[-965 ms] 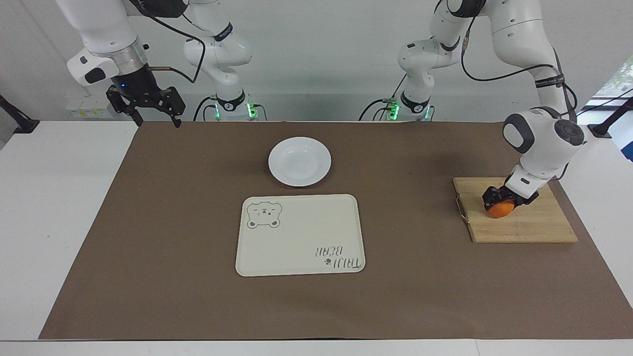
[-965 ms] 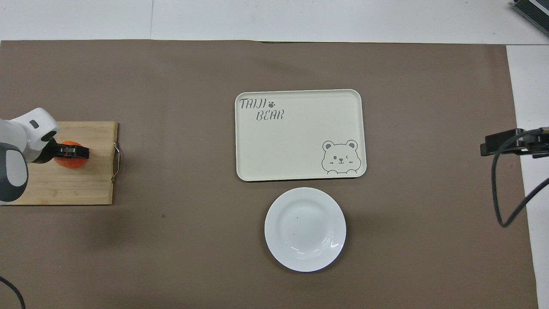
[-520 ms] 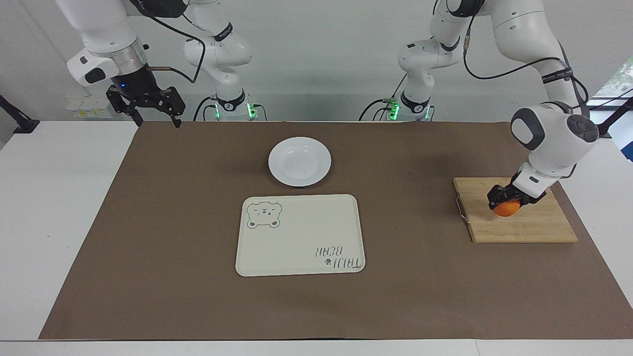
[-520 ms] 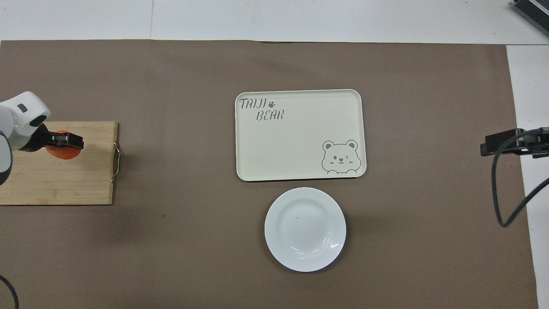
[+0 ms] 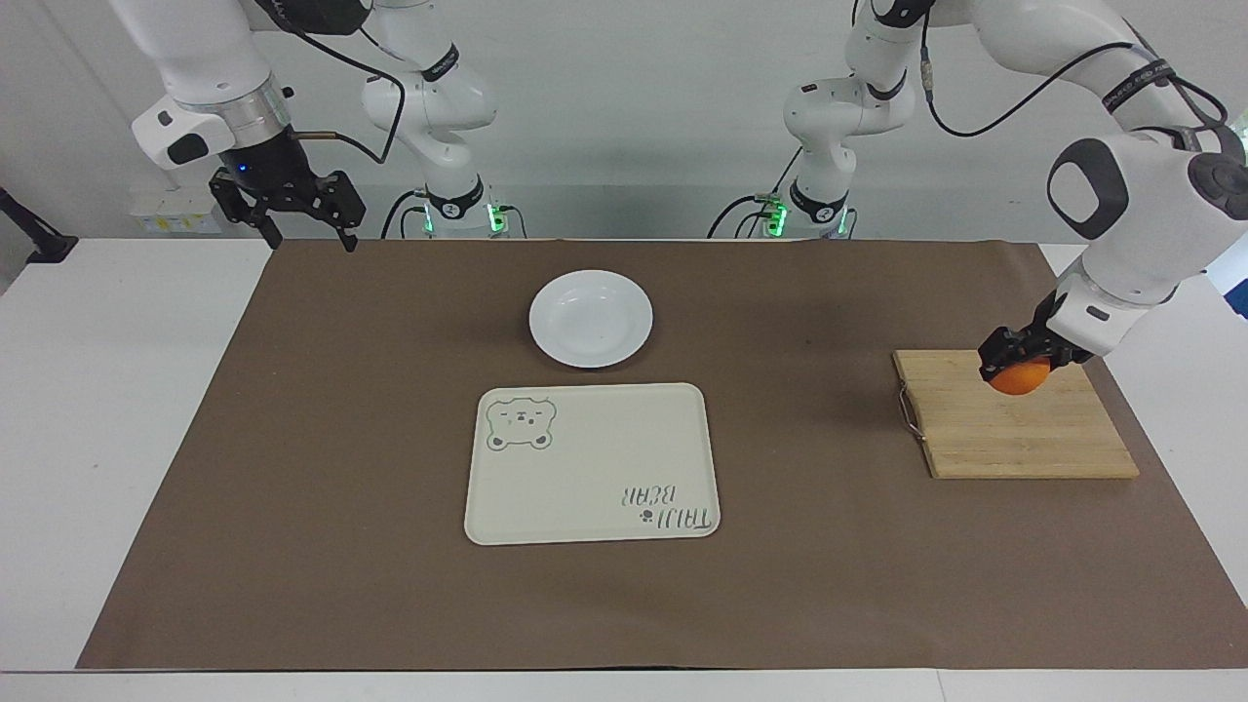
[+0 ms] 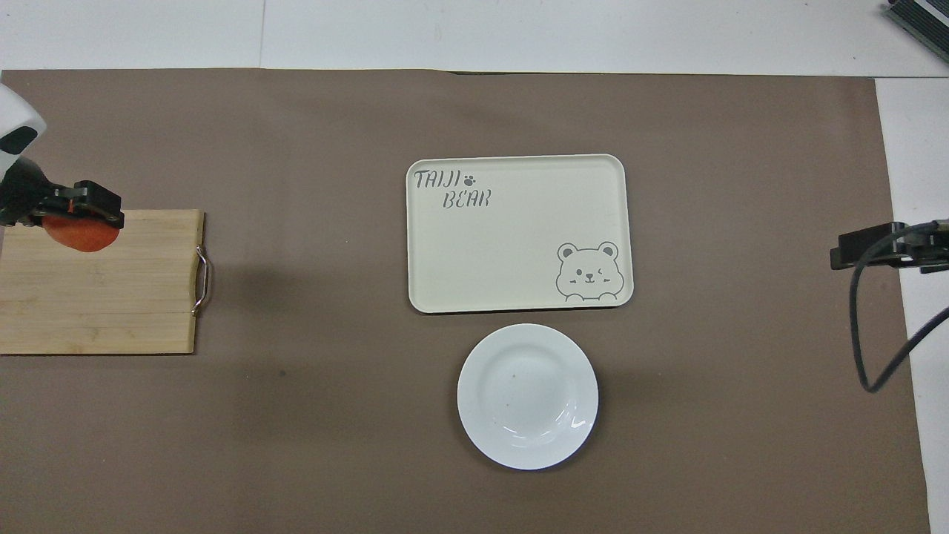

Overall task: Place orange and plate with both arms
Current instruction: 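Lift the orange off the cutting board with the left gripper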

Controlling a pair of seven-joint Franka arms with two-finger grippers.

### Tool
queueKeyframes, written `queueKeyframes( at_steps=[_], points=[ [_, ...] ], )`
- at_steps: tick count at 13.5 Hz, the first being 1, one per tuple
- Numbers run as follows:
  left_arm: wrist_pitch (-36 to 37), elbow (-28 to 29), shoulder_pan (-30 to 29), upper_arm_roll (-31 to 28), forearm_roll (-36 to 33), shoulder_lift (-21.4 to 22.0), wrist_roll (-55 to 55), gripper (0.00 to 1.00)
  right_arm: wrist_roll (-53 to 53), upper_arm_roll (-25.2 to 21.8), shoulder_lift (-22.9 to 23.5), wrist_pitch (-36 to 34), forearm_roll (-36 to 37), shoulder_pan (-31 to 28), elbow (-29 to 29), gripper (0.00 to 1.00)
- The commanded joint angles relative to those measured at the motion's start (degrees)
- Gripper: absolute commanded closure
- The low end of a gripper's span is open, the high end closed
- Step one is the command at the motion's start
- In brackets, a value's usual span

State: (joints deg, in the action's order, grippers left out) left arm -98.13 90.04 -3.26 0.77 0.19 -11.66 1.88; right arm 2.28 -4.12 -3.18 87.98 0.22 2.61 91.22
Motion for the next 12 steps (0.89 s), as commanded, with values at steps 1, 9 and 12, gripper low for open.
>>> queueKeyframes(
  at_steps=[1,9,12],
  points=[
    [7.7,-4.9,2.8,-0.5,-1.3,0.8,-4.2,1.00,0.9,0.3,-0.7,-0.2,-1.1,-0.6,0.6,0.00],
    [4.8,1.6,8.8,0.0,-1.0,7.9,-4.8,1.00,0.9,0.3,-0.7,-0.2,-1.1,-0.6,0.6,0.00],
    [3.2,2.9,14.5,0.1,-1.0,8.0,-12.7,1.00,0.8,0.3,-0.7,-0.6,-1.1,-0.6,0.6,0.00]
  ],
)
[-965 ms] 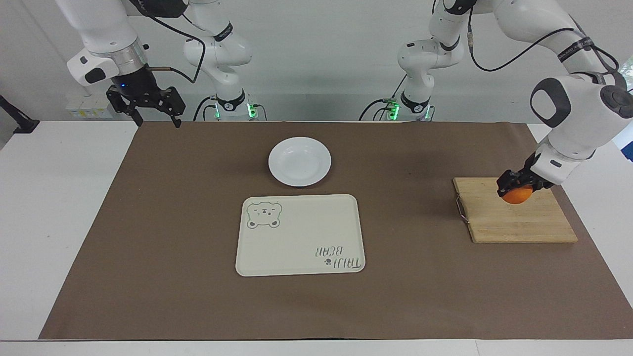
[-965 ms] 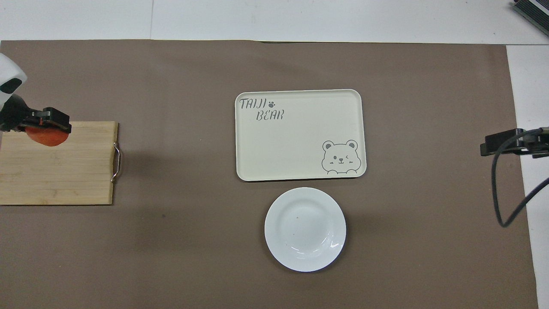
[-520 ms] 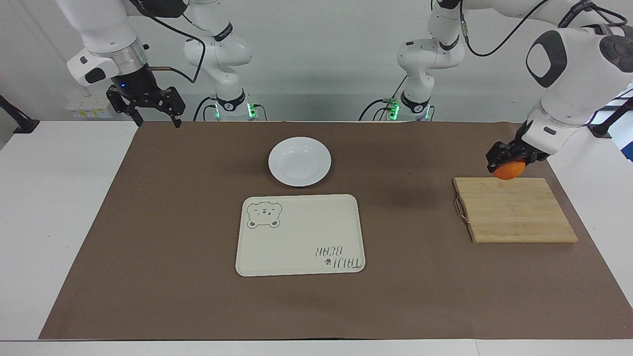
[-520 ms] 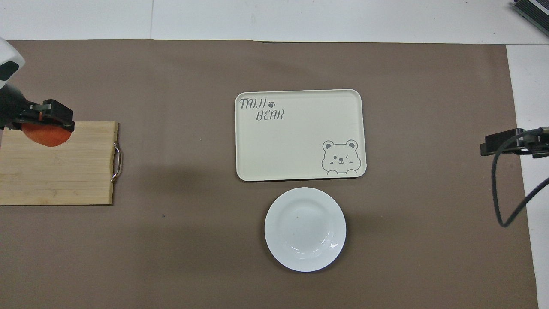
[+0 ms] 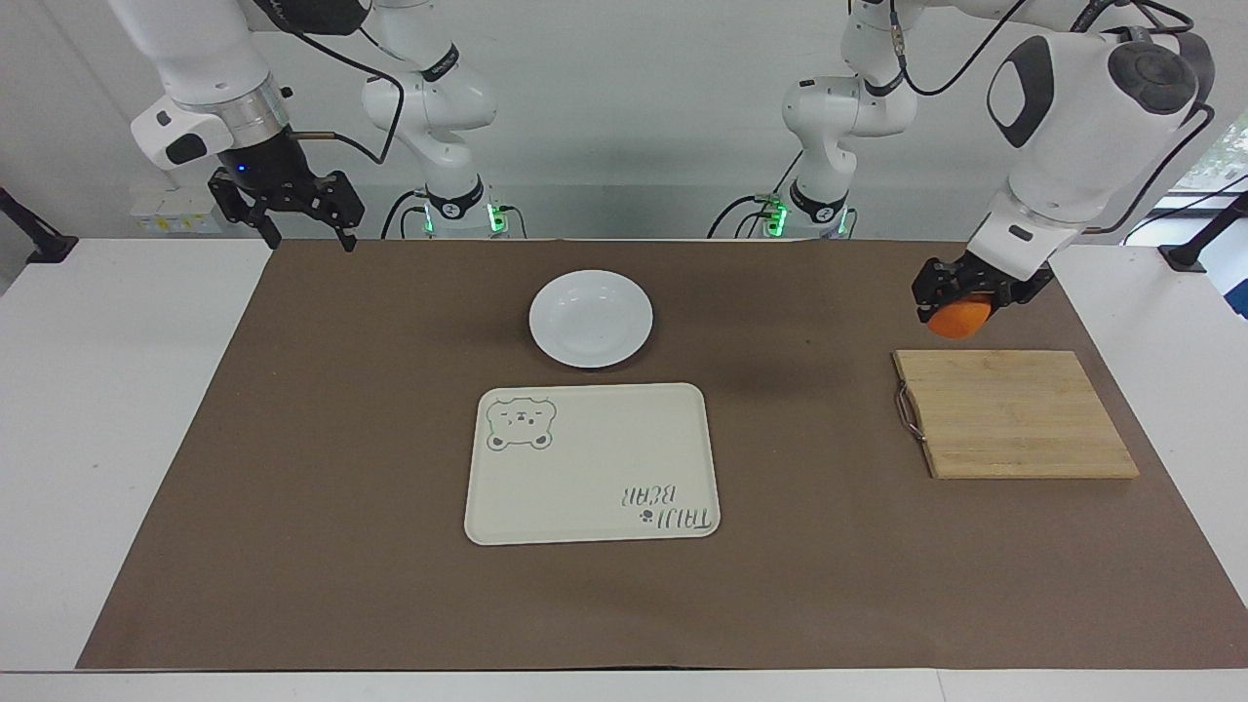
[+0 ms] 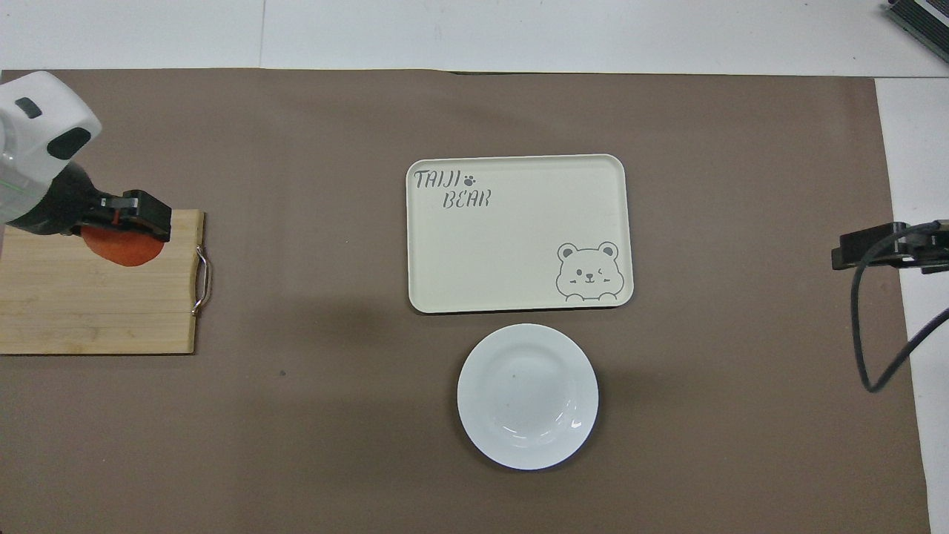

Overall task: Place orange and plate with both arms
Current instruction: 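Carry the orange with the left gripper over the white plate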

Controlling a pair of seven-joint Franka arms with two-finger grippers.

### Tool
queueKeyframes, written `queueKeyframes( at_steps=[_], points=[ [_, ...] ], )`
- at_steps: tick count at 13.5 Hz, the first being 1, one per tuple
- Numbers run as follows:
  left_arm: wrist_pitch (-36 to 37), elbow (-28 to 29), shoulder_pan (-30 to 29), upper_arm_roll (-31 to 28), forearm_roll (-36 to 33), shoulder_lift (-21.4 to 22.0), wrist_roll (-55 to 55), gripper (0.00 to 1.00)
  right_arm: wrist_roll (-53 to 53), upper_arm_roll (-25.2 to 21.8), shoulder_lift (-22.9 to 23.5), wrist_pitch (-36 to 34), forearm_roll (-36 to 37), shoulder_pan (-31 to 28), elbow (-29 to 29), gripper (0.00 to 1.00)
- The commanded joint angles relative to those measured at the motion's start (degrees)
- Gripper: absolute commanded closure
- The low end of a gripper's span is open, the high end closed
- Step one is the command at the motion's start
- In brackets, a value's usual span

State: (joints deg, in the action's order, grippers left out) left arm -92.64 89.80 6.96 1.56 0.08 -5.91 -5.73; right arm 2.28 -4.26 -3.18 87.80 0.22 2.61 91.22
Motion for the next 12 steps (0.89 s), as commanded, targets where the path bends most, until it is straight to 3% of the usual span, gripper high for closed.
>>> queueKeyframes(
  at_steps=[1,6,10,12],
  points=[
    [-3.1,3.7,6.4,-0.6,-0.9,2.1,-8.4,1.00,0.8,0.4,-0.7,-0.4,-1.1,-0.6,0.6,0.00],
    [-8.5,7.5,18.1,-0.5,-0.3,1.6,-23.9,1.00,-1.7,0.3,-0.9,1.8,-1.3,-0.8,1.3,0.00],
    [-17.0,14.9,29.3,-0.5,-0.1,0.9,-41.4,1.00,-1.7,0.3,-1.0,2.0,-1.6,-0.9,1.9,0.00],
    [-25.1,19.9,34.3,-0.5,0.0,-0.2,-48.7,1.00,-1.8,0.2,-1.0,1.9,-1.6,-0.9,1.9,0.00]
  ],
)
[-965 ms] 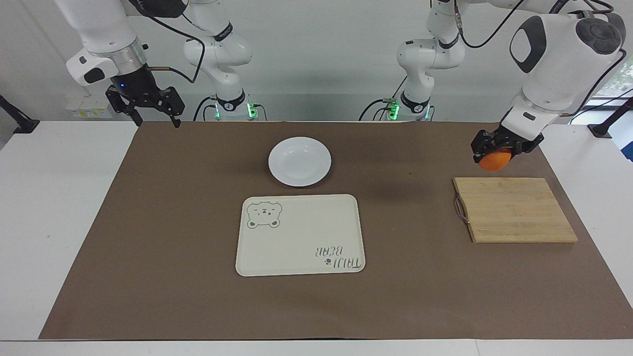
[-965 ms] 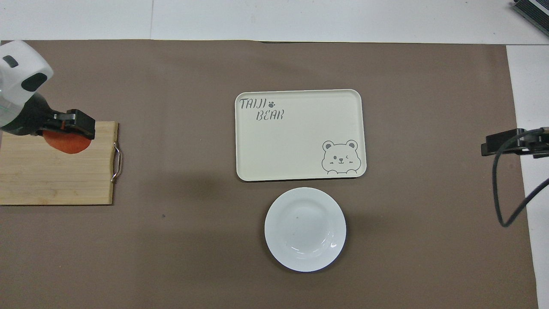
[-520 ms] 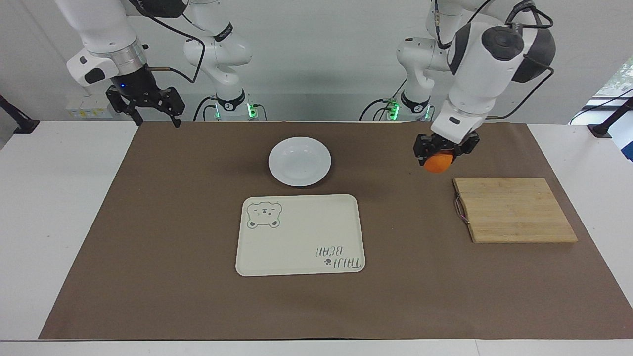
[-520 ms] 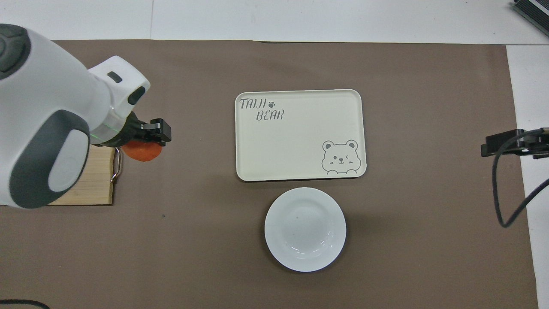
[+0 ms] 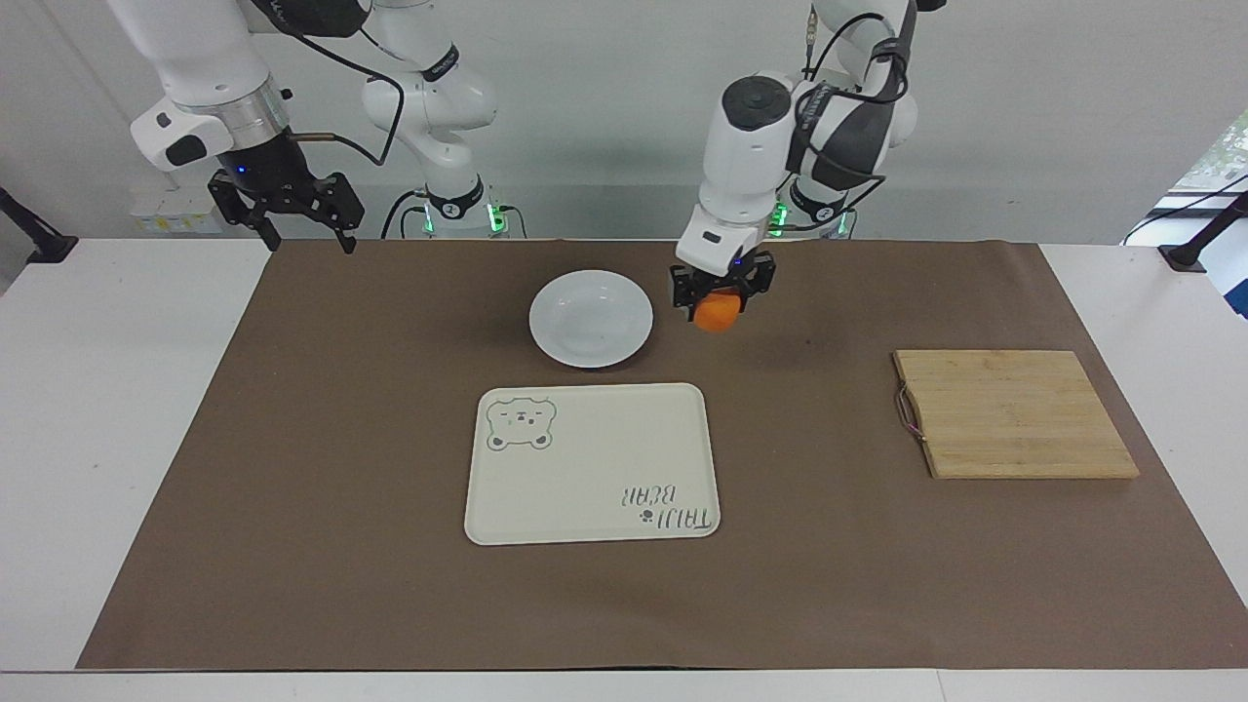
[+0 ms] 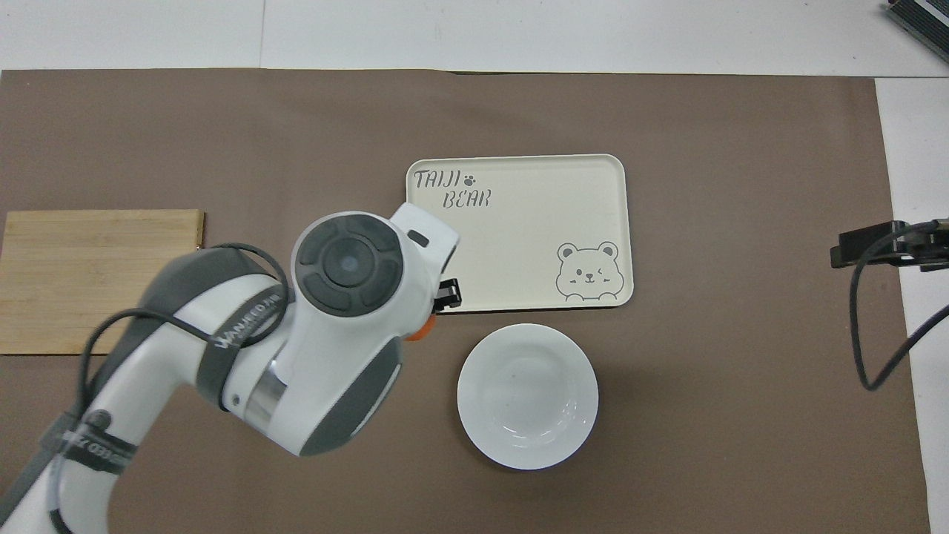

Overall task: Place orange and plate with both arms
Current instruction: 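Carry the orange with the left gripper over the white plate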

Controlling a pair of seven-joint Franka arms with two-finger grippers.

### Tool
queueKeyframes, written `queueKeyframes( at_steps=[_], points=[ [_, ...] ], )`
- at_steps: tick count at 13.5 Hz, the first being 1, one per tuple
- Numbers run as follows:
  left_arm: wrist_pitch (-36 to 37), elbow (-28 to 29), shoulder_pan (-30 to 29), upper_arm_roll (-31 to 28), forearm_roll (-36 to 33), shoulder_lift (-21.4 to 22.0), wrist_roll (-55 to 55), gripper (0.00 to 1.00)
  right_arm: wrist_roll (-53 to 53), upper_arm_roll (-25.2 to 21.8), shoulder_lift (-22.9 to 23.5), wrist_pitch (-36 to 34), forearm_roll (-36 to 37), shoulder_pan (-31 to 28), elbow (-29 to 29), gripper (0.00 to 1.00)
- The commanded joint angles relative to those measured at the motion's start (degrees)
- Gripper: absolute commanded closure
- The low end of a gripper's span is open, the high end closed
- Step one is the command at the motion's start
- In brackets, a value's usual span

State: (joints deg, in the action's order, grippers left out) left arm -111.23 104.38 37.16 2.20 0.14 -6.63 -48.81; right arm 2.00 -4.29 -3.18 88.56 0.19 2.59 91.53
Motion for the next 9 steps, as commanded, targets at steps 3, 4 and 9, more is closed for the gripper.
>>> queueKeyframes(
  at_steps=[3,4,9],
  points=[
    [-13.9,7.3,10.6,-1.2,-0.1,-3.4,-15.3,1.00,-1.5,0.2,-1.4,1.3,-1.6,-1.0,2.0,0.00],
    [-15.8,7.3,11.6,-1.2,-0.1,-4.5,-17.2,1.00,-1.5,0.2,-1.4,1.4,-1.6,-1.0,2.0,0.00],
    [-22.9,7.3,16.1,-1.2,-0.1,-10.5,-24.6,1.00,-1.5,0.2,-1.5,1.3,-1.6,-1.4,2.3,0.00]
  ],
)
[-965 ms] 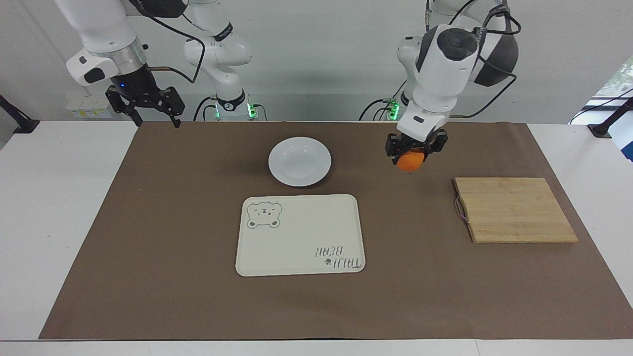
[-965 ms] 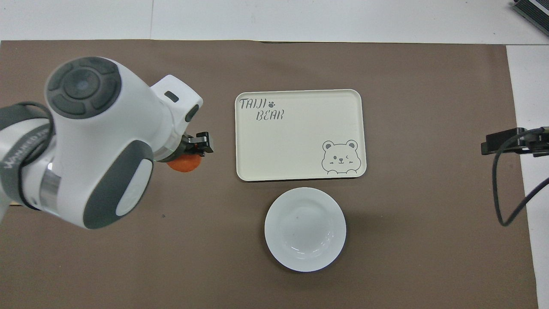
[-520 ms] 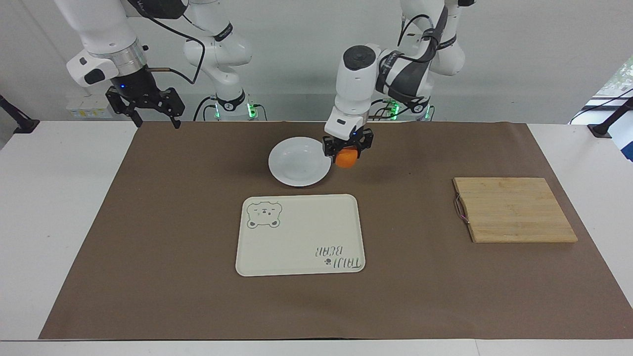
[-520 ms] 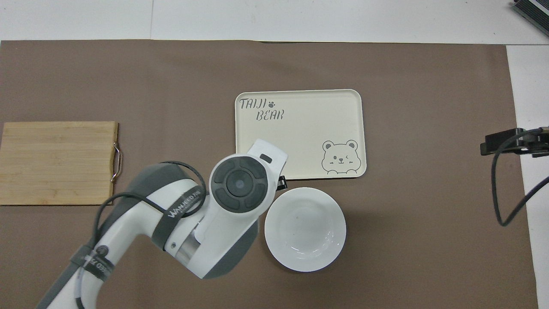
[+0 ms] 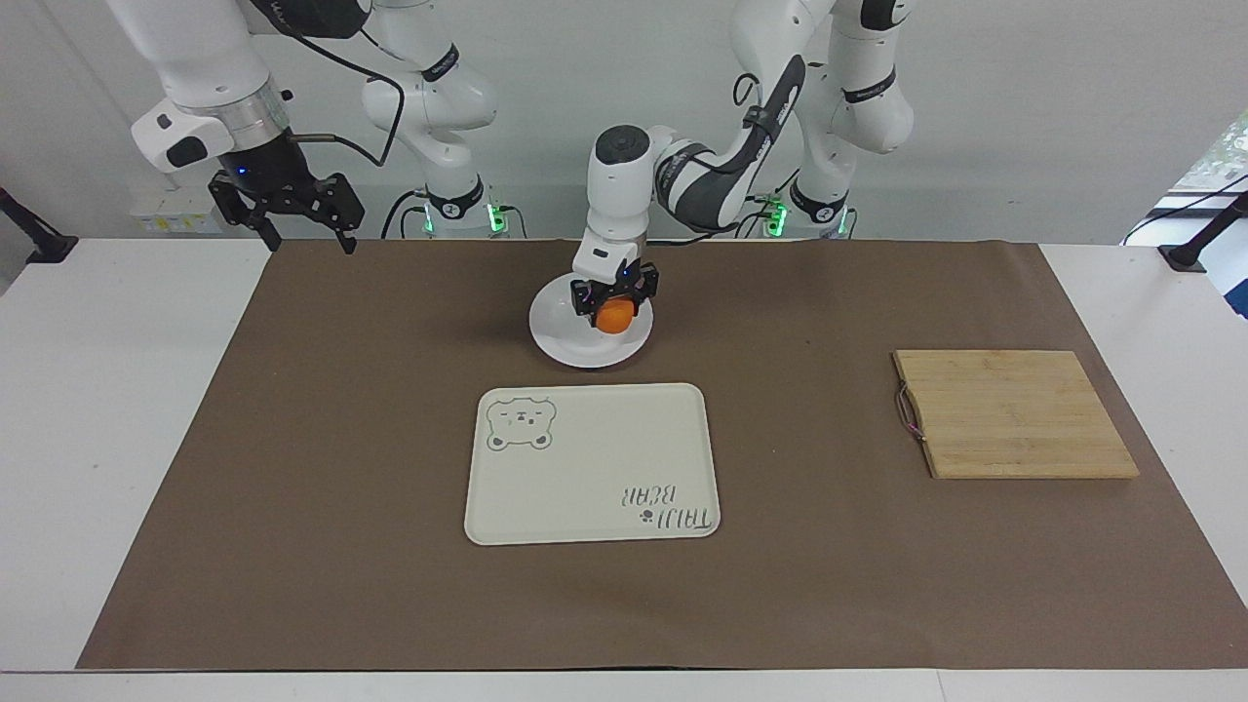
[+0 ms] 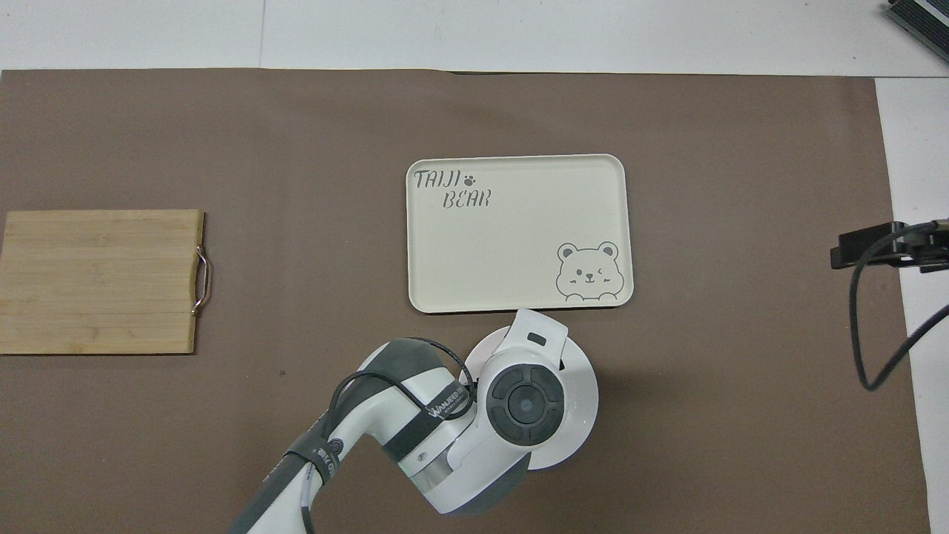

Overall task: Place orange and plate with both arms
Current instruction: 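Release the orange onto the plate while the right gripper reaches forward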

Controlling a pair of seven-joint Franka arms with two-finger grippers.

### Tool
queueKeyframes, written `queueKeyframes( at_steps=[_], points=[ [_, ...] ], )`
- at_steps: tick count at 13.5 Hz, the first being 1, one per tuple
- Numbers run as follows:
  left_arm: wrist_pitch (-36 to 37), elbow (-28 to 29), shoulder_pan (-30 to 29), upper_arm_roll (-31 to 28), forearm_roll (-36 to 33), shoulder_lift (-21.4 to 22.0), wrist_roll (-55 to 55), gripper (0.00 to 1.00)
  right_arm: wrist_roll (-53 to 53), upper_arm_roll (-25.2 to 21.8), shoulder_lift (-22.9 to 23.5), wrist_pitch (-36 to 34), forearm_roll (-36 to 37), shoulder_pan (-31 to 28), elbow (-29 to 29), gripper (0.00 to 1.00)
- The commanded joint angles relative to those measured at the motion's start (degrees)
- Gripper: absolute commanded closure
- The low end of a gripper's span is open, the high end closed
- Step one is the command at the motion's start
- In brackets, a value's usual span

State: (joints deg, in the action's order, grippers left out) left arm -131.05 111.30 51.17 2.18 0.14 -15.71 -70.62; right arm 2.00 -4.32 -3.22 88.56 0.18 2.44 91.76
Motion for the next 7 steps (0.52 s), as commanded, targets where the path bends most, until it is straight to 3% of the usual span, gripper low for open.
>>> queueKeyframes(
  at_steps=[1,2,3,7],
  points=[
    [-4.7,0.5,2.4,-1.2,-0.1,-2.0,-3.5,1.00,-1.5,0.3,-1.4,1.3,-1.6,-1.2,2.0,0.00],
    [-5.3,0.7,2.4,-1.1,-0.1,-2.0,-3.9,0.91,-1.6,0.3,-1.4,1.3,-1.6,-1.2,2.0,0.00],
    [-4.9,0.8,2.4,-1.2,-0.1,-2.0,-3.8,0.01,-1.5,0.3,-1.4,1.3,-1.6,-1.2,2.1,0.00],
    [-3.1,0.1,0.2,-1.4,-0.1,0.1,-2.9,0.00,-1.3,0.3,-1.4,1.5,-1.9,-1.2,2.5,0.00]
  ],
)
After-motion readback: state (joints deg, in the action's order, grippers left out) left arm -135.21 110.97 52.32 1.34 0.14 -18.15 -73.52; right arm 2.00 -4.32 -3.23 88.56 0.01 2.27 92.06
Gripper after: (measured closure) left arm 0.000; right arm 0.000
